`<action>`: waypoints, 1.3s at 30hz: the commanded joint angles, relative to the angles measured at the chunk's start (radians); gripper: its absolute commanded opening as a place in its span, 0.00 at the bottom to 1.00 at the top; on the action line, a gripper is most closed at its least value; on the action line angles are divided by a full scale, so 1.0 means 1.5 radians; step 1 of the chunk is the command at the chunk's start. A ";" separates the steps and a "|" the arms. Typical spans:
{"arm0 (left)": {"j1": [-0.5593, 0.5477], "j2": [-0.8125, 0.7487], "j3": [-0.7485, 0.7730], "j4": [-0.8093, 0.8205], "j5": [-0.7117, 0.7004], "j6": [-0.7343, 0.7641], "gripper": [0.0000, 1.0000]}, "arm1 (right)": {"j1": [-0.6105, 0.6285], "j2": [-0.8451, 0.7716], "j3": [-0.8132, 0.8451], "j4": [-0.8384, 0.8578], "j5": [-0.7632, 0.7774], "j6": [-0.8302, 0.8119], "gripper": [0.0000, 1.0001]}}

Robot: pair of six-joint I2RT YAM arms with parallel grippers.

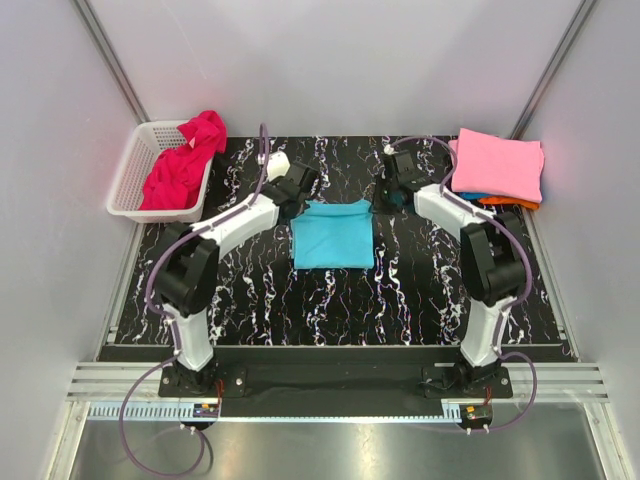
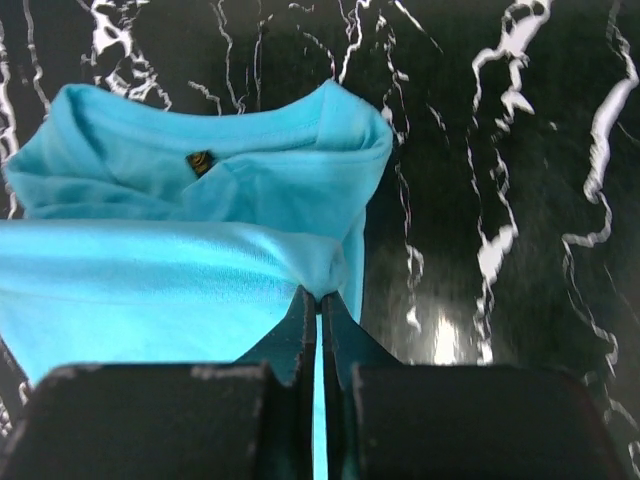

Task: Fold and stack the t-shirts
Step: Fold the tshirt, then neatly place the folded tshirt to the corner

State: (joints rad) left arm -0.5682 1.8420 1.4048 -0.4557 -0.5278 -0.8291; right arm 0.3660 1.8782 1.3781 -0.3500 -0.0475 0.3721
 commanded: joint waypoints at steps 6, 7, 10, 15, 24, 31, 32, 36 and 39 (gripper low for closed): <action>0.050 0.103 0.078 0.038 -0.010 0.062 0.00 | -0.015 0.123 0.142 0.027 -0.012 -0.036 0.08; 0.060 0.113 0.093 0.042 -0.011 0.069 0.13 | -0.016 0.131 0.152 0.028 0.001 -0.040 0.21; 0.077 0.131 0.107 0.060 -0.020 0.093 0.32 | -0.016 0.145 0.183 0.029 0.027 -0.050 0.54; 0.081 0.074 0.065 0.120 -0.080 0.104 0.63 | -0.017 0.125 0.188 0.030 0.055 -0.054 0.68; 0.078 -0.053 -0.021 0.120 0.058 0.090 0.66 | -0.017 0.039 0.085 0.033 -0.021 -0.027 0.69; 0.074 -0.079 -0.082 0.108 0.256 0.052 0.67 | -0.017 -0.005 -0.023 0.056 -0.106 -0.021 0.78; 0.074 -0.083 -0.089 0.108 0.282 0.045 0.67 | -0.017 -0.001 -0.027 0.057 -0.114 -0.020 0.78; 0.074 -0.123 -0.132 0.117 0.323 0.031 0.67 | -0.018 0.023 -0.028 0.082 -0.187 -0.036 0.74; 0.074 -0.178 -0.166 0.119 0.340 0.038 0.67 | -0.018 0.046 -0.031 0.114 -0.200 -0.035 0.69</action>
State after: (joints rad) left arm -0.4561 1.7027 1.1717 -0.3126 -0.1036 -0.7620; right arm 0.3401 1.9217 1.3289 -0.2729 -0.2657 0.3321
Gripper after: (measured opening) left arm 0.668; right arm 0.706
